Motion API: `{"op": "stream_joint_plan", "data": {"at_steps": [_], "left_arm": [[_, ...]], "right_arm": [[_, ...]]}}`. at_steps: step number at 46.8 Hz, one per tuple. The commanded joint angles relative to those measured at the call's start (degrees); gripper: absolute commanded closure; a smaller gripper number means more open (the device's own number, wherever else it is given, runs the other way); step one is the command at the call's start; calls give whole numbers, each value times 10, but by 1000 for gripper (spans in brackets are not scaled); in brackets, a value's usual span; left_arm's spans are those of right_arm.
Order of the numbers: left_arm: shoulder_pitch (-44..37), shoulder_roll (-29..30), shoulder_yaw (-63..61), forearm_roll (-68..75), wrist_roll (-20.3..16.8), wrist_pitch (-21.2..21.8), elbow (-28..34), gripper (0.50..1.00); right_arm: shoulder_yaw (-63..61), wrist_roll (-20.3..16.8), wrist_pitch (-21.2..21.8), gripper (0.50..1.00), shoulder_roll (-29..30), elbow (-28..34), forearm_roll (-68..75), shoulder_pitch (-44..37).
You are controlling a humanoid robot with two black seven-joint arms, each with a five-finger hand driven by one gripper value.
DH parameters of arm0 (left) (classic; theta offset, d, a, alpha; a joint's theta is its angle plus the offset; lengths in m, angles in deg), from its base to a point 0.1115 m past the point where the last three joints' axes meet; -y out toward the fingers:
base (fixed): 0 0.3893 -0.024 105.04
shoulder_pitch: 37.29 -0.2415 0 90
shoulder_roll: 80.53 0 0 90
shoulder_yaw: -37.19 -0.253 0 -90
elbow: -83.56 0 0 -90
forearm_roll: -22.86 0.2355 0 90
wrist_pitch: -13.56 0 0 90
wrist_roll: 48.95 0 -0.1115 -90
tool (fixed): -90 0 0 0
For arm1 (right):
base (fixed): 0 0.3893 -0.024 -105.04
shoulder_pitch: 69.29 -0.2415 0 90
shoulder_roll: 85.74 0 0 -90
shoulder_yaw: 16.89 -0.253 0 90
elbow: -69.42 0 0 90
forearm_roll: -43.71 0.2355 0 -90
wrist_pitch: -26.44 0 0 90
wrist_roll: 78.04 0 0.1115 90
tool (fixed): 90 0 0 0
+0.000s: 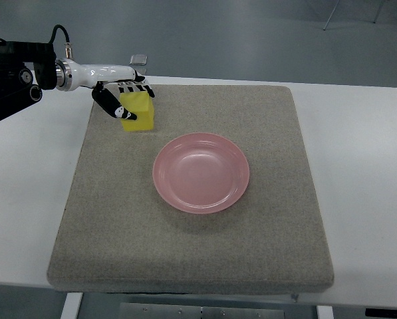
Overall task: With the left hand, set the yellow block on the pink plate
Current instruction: 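Carry the yellow cube with the left hand over the pink plate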
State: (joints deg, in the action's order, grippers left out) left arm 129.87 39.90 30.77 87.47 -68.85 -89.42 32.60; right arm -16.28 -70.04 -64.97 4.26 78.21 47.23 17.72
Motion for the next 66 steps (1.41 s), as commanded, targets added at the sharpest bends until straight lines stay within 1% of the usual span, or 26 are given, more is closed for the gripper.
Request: {"op": "stream_joint_plan", "data": {"at_steps": [1, 16, 37, 44, 66], "left_arm": [[5, -4, 1, -1, 0, 10, -16, 1000], [25, -14, 2, 5, 0, 17, -101, 1000], [21, -97, -7, 28, 0, 15, -102, 1000], [7, -103, -8, 54, 1, 16, -99, 1000], [-9, -106, -8, 59, 5, 17, -77, 1000]], "right_arm": [[0, 0, 0, 576, 0, 0, 0, 0], [0, 0, 0, 576, 0, 0, 0, 0], [0, 0, 0, 576, 0, 0, 0, 0], [0, 0, 0, 576, 0, 0, 0, 0], [0, 0, 0, 576, 0, 0, 0, 0]]}}
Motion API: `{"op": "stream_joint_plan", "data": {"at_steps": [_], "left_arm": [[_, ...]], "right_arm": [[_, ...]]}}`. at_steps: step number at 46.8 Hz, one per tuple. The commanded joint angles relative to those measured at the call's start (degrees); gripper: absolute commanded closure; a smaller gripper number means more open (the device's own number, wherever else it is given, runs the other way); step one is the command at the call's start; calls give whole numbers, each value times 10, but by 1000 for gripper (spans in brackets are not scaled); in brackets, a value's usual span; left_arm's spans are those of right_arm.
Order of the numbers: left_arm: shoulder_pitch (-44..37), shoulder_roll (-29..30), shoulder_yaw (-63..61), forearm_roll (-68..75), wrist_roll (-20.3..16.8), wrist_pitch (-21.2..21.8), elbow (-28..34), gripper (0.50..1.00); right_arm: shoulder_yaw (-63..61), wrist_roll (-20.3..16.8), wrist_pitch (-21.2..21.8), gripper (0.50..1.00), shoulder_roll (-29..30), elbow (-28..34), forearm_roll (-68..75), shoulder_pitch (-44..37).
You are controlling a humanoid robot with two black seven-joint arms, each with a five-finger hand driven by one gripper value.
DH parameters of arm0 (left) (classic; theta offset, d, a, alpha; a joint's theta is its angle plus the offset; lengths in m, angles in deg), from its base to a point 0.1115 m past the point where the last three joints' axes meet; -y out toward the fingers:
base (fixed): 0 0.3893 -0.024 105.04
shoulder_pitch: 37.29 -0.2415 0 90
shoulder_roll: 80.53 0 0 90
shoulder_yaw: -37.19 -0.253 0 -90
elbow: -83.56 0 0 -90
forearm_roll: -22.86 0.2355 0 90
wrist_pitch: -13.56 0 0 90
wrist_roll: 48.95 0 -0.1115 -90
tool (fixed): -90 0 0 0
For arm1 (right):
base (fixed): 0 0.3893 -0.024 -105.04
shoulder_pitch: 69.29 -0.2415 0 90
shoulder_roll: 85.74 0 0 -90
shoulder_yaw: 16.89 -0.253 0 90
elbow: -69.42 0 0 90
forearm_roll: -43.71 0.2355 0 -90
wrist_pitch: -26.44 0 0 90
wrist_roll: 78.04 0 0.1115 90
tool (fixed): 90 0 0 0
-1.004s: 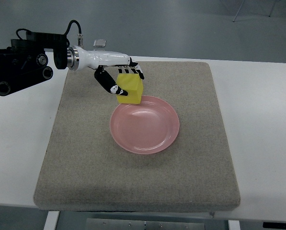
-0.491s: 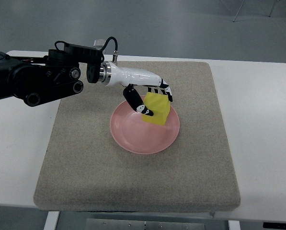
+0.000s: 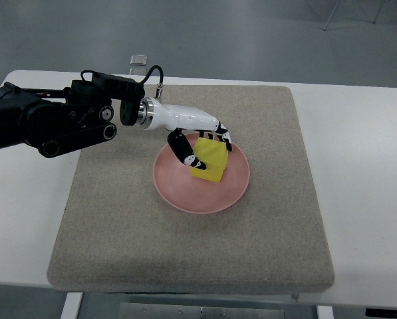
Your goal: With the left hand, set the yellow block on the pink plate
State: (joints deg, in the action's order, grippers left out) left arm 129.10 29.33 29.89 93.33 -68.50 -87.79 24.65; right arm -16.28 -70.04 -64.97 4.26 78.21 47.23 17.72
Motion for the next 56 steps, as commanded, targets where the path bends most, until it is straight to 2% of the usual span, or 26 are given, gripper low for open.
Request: {"op": "stream_joint_plan", "data": {"at_steps": [1, 5, 8, 10, 11, 16, 20, 22, 25, 45, 56], "left_arm": [[-1, 0, 1, 0, 1, 0, 4, 1000], [-2, 0, 1, 0, 1, 1, 4, 988], [-3, -1, 1, 0, 0, 0, 2, 873], [-6, -1, 1, 0, -1, 0, 0, 749], [-8, -1, 1, 0, -1, 0, 0, 720], [-12, -9, 1, 1, 0, 1, 6, 682], [-14, -10, 1, 2, 0, 1, 10, 615], [-15, -10, 1, 2, 0, 1, 10, 609], [-14, -9, 1, 2, 0, 1, 10, 547], [0, 8, 12, -2, 0, 0, 8, 536], [17, 52, 23, -11, 0, -7, 7, 536]], "right_arm": [[0, 0, 0, 576, 0, 0, 0, 0], [0, 0, 0, 576, 0, 0, 0, 0], [0, 0, 0, 576, 0, 0, 0, 0], [0, 0, 0, 576, 0, 0, 0, 0], [0, 0, 0, 576, 0, 0, 0, 0], [0, 0, 0, 576, 0, 0, 0, 0], [0, 0, 0, 576, 0, 0, 0, 0], [0, 0, 0, 576, 0, 0, 0, 0], [0, 0, 0, 576, 0, 0, 0, 0], [0, 0, 0, 576, 0, 0, 0, 0], [0, 0, 0, 576, 0, 0, 0, 0]]}}
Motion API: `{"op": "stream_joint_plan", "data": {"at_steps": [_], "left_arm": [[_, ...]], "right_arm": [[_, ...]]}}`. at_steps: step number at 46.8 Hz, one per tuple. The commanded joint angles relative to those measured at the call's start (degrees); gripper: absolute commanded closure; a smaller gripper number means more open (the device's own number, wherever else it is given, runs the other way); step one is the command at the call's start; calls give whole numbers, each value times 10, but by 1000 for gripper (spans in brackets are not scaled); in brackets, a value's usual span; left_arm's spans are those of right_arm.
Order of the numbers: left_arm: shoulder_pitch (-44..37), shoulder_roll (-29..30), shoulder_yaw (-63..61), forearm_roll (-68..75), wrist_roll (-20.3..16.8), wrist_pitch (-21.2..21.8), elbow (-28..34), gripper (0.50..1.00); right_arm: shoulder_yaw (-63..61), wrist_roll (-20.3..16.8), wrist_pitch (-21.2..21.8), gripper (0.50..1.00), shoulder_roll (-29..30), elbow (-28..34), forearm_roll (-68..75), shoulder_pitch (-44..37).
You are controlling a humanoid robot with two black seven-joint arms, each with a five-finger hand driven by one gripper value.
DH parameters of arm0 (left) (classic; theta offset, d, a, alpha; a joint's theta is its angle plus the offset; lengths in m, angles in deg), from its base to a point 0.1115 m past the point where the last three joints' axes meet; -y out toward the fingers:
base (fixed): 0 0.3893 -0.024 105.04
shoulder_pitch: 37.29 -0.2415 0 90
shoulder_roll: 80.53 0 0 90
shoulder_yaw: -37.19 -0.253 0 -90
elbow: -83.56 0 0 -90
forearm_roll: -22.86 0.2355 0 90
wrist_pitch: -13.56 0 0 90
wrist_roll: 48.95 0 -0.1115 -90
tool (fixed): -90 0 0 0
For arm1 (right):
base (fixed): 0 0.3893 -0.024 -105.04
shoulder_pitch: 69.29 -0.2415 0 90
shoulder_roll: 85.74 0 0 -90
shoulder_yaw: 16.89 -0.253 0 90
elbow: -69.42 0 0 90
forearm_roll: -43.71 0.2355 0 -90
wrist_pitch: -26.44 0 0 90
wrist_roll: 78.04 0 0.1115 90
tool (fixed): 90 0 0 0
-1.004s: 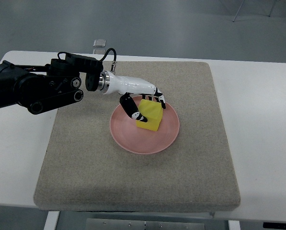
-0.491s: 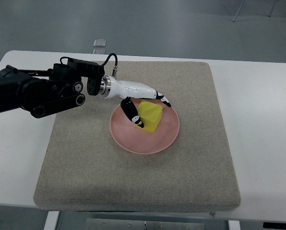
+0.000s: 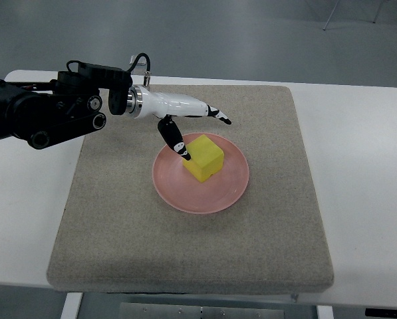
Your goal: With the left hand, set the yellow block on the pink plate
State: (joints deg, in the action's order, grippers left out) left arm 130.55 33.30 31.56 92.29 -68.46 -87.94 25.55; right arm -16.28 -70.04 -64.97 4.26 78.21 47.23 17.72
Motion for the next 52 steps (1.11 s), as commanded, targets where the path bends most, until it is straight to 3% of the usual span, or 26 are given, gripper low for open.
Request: {"op": "stream_joint_plan", "data": {"at_steps": [1, 16, 26, 37, 52], "left_arm": [[2, 16, 9, -1, 0, -6, -2, 536], [-8, 53, 25, -8, 0, -2, 27, 536], [-35, 47, 76, -46, 0, 8, 121, 536], [-65, 30, 136, -82, 0, 71, 200, 536], [-87, -55, 158, -306, 3, 102, 358, 536]], "right_arm": [[0, 0, 0, 576, 0, 0, 0, 0], [0, 0, 0, 576, 0, 0, 0, 0], [0, 0, 0, 576, 0, 0, 0, 0], [0, 0, 0, 576, 0, 0, 0, 0], [0, 0, 0, 576, 0, 0, 0, 0]]}}
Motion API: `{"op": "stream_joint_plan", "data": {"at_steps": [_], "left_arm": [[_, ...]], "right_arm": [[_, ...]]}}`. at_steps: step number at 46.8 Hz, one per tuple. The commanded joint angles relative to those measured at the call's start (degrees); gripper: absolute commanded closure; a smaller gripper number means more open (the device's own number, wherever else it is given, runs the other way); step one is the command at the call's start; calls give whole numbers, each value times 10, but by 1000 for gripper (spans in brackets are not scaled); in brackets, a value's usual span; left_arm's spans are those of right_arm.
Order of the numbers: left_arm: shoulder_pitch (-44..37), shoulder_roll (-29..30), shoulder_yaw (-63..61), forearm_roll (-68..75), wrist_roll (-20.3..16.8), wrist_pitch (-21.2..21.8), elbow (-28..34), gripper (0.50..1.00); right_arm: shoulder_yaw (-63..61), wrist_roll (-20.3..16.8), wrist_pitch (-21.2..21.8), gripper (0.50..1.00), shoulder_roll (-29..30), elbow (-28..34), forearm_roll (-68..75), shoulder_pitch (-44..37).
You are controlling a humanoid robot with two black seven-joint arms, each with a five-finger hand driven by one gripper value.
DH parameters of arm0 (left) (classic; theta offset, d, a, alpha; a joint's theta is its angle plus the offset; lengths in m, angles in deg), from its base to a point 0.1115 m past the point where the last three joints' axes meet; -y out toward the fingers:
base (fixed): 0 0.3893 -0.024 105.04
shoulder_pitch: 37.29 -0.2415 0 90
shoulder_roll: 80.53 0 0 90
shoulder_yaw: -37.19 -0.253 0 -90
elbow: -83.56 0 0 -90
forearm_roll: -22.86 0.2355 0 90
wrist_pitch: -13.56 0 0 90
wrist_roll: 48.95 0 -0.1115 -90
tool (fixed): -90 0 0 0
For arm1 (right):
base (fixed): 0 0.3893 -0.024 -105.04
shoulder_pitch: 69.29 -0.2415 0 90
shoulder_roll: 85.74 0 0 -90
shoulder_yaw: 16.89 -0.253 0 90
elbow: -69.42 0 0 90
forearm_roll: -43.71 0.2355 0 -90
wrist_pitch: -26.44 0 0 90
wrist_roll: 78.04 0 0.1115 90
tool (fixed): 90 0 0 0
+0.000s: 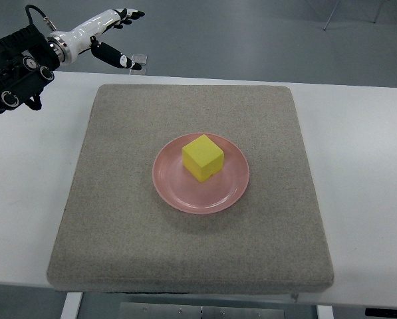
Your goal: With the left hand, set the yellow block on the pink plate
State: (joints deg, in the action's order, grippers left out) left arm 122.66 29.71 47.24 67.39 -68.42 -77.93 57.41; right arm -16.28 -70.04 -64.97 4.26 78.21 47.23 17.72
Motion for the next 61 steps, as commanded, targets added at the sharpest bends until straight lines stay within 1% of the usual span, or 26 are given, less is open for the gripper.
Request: {"op": "stream_joint_plan", "data": {"at_steps": [1, 7, 13, 17, 19, 23, 28, 32, 38, 42, 61], "left_arm": [[-10, -27, 1, -77, 4, 2, 52, 536], [-15, -54, 2, -182, 19, 2, 106, 538], [-15, -64, 3, -284, 73, 3, 131, 540], [-16, -65, 3, -343, 95, 4, 138, 544], [-16, -65, 4, -369, 100, 4, 139, 546], [-16, -65, 5, -417, 102, 15, 139, 546], [-17, -65, 15, -472, 99, 4, 138, 544], [-32, -71, 39, -494, 87, -24, 135, 544], [-52, -78, 110, -493, 61, -87, 139, 542], [-60, -77, 144, -493, 58, -105, 139, 542], [-61, -78, 162, -494, 58, -100, 139, 538]], "right_arm": [[0, 0, 0, 576, 0, 0, 0, 0], [0, 0, 0, 576, 0, 0, 0, 0], [0, 0, 0, 576, 0, 0, 0, 0], [0, 0, 0, 576, 0, 0, 0, 0], [0, 0, 0, 576, 0, 0, 0, 0], [0, 0, 0, 576, 0, 0, 0, 0], [0, 0, 0, 576, 0, 0, 0, 0], [0, 0, 0, 576, 0, 0, 0, 0], [0, 0, 0, 576, 0, 0, 0, 0], [0, 0, 0, 576, 0, 0, 0, 0], [0, 0, 0, 576, 0, 0, 0, 0]]}}
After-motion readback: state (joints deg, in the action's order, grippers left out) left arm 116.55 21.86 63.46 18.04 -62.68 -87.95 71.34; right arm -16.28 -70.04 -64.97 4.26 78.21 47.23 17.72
